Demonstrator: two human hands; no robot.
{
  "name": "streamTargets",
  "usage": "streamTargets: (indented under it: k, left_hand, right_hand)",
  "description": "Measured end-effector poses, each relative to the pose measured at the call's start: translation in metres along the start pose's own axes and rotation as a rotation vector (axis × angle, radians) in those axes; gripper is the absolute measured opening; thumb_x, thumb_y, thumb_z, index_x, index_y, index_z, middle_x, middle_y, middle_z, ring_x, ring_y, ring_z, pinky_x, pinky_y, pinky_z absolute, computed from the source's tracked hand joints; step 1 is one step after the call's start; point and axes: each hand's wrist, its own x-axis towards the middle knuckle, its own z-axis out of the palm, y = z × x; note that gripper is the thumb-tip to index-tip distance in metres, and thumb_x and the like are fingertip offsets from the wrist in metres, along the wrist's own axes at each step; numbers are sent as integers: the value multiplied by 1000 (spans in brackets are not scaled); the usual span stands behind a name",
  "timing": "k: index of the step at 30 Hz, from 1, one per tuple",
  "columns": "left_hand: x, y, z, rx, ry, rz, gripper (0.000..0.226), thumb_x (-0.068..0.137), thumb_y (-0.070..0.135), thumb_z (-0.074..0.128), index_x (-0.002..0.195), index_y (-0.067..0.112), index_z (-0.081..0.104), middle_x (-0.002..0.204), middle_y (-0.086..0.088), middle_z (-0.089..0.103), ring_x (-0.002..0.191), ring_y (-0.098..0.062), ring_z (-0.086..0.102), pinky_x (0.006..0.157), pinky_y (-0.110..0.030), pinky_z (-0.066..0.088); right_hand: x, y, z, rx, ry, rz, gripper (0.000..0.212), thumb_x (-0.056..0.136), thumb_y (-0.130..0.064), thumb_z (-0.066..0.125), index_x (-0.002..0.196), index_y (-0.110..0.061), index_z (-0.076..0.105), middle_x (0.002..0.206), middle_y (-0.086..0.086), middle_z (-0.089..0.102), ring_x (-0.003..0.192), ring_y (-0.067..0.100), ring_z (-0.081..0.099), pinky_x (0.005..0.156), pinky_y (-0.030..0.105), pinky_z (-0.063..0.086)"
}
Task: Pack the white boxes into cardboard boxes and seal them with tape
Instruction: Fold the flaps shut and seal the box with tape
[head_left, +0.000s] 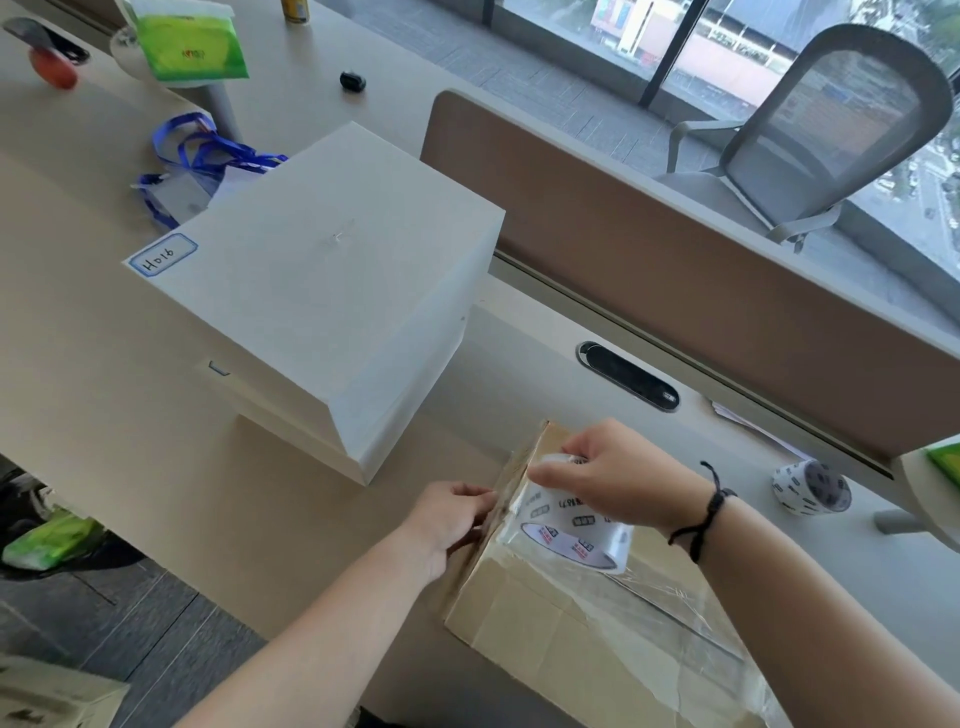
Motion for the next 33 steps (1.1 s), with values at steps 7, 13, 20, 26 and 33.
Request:
streamTargets:
  k: [7,13,20,26,33]
  left_hand:
    - [-31,-10,-19,50,-297,255,60,76,-7,58,128,22,64,123,3,72,116,-13,66,89,-23,54]
    - [-27,-4,-20,535,-456,463,80,81,18,78,132,68,43,153,23,38,140,5,38,115,-29,39]
    - [2,21,-19,905,-473,506,88,69,32,90,137,58,41,140,27,45,127,9,43,106,-24,39]
    - [5,22,-21,810,-538,438,92,60,38,91,136,56,44,130,19,59,124,-9,57,99,-39,54]
    - [5,20,-23,830,-547,438,89,73,25,87,140,59,40,143,29,46,137,-5,45,113,-40,44]
  right_hand:
    - [-13,17,12,134,33,13,49,90,-43,67,77,5,67,77,18,74,69,33,72,63,46,57]
    - [-23,27,19,249,55,53,45,91,-37,69,66,-1,58,60,6,63,54,18,57,55,31,43]
    - [-24,13,27,255,85,-5,38,92,-30,68,57,-19,57,57,-2,67,49,7,61,48,22,44]
    - [-19,-4,31,240,135,-15,43,91,-26,67,51,-19,53,47,-9,60,42,3,55,43,18,40]
    - [-30,12,32,233,147,29,41,91,-31,67,56,-14,55,52,0,59,46,11,53,47,25,40]
